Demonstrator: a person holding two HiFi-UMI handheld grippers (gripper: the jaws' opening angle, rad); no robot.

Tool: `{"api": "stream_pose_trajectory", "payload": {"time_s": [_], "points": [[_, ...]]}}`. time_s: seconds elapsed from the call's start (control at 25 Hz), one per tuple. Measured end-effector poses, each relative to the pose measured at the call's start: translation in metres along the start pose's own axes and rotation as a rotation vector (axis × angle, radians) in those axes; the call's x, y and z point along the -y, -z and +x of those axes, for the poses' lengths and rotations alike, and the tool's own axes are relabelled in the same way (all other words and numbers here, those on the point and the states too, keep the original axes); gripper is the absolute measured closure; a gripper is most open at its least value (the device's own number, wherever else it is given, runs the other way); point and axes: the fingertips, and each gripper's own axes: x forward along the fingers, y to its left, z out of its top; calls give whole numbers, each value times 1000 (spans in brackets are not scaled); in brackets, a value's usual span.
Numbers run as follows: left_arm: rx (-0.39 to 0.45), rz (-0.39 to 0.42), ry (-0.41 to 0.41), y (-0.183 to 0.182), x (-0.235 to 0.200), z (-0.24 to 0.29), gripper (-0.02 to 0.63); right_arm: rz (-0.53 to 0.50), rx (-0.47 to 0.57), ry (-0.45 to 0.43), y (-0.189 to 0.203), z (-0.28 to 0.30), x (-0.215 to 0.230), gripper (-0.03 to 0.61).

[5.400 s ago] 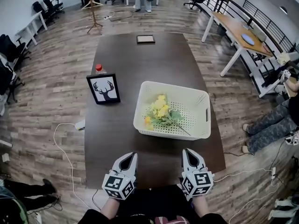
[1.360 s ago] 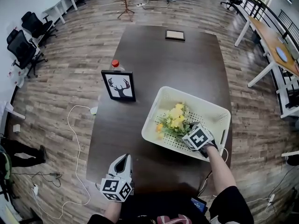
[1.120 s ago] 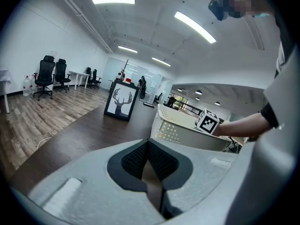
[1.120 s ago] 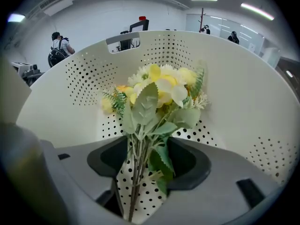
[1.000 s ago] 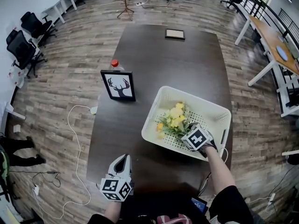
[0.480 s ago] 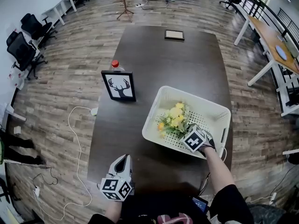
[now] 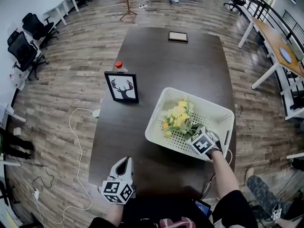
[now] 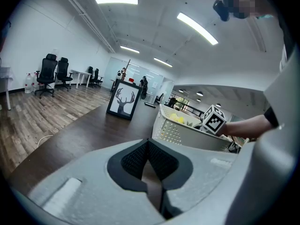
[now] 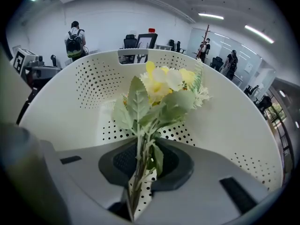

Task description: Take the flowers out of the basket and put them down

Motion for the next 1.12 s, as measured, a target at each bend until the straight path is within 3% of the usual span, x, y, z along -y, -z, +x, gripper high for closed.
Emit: {"api": "stream_pose_trajectory", "payload": {"time_s": [0.16,1.12], "points": [[-1,4,20,0,6,2,606,25,13,-40,-2,-4,-6,514],[21,7,65,-2,11,-7,606,113,162,-6,-31,-46,2,525]]}}
